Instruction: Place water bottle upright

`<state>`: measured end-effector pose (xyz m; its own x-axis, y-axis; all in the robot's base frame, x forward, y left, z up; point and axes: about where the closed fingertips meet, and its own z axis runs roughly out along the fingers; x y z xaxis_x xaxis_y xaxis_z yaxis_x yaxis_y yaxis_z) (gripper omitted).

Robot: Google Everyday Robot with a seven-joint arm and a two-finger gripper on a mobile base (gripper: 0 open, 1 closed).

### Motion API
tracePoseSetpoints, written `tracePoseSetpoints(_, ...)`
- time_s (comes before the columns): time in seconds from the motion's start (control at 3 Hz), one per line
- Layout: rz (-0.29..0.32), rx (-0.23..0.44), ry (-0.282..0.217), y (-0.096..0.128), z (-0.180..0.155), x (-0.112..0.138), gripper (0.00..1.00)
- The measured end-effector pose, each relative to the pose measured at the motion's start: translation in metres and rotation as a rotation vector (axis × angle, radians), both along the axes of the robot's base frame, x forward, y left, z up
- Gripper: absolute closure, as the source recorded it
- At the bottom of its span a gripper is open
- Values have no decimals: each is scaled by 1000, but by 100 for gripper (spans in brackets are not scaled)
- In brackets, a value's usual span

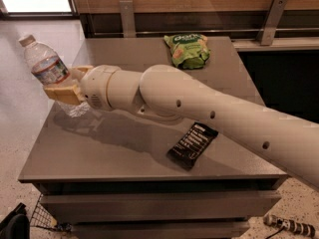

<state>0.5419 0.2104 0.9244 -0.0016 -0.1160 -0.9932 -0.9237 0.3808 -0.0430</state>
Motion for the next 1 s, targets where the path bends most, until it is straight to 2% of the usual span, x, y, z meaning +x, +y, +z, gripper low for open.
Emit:
tracePoseSetpoints(0.33,-18,23,42,7,-27,8,100)
tracePoseSetpoints(1.0,-35,38,53,4,-40,17,100)
